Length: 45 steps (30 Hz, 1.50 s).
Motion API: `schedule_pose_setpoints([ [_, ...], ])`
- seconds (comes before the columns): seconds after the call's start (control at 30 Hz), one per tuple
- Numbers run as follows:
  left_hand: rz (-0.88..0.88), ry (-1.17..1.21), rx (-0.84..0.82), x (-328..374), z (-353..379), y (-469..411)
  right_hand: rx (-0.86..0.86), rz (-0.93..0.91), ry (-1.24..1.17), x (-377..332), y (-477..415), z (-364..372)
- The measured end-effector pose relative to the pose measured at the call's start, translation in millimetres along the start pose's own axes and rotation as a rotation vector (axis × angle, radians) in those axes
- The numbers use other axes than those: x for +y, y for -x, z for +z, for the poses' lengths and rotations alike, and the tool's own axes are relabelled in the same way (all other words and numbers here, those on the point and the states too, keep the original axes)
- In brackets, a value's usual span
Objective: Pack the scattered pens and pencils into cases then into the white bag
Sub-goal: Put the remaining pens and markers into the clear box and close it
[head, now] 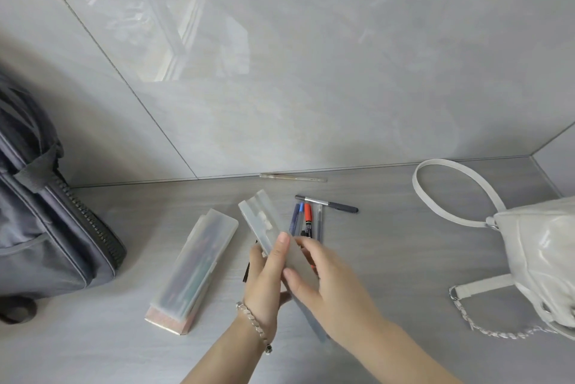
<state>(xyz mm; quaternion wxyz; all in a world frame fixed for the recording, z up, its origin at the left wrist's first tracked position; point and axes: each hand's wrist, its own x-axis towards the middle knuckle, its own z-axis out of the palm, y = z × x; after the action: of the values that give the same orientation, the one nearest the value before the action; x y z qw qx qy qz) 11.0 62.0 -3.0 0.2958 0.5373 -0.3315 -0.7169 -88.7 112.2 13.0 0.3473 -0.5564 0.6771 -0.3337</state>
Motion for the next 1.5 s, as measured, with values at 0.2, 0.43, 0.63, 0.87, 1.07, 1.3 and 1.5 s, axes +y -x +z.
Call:
schedule_pose_setpoints([
  [0.2, -0.115, -0.09, 0.115, -7, 7, 4, -0.103, -0.019, 0.329, -1, -2, -3],
  [0.43, -0.066, 0.107, -0.111, 8, -22, -2, 0.097, 0.249, -0.372, 13, -15, -27],
  [0.63, -0.064, 0.089, -0.167, 14, -15, -1, -0.309, 0.287, -0.261, -2, -11, -10],
  [0.87, -0.247, 0.246, -0.221, 11, -51, -16, -0.179, 0.316, -0.608, 11, -10, -16],
  [1.07, -0.277, 0.036, 0.01, 23, -86, -21, -0.258, 0.436, -0.929, 25, -13, -6],
  [1.3, -0.164, -0.094, 0.244, 30, -96, -29, -0.066, 0.351, -0.246, 73, -72, 4],
  [1.5, -0.044, -0.173, 0.376, 34, -107, -33, 0.019, 0.305, 0.712, 138, -126, -24],
])
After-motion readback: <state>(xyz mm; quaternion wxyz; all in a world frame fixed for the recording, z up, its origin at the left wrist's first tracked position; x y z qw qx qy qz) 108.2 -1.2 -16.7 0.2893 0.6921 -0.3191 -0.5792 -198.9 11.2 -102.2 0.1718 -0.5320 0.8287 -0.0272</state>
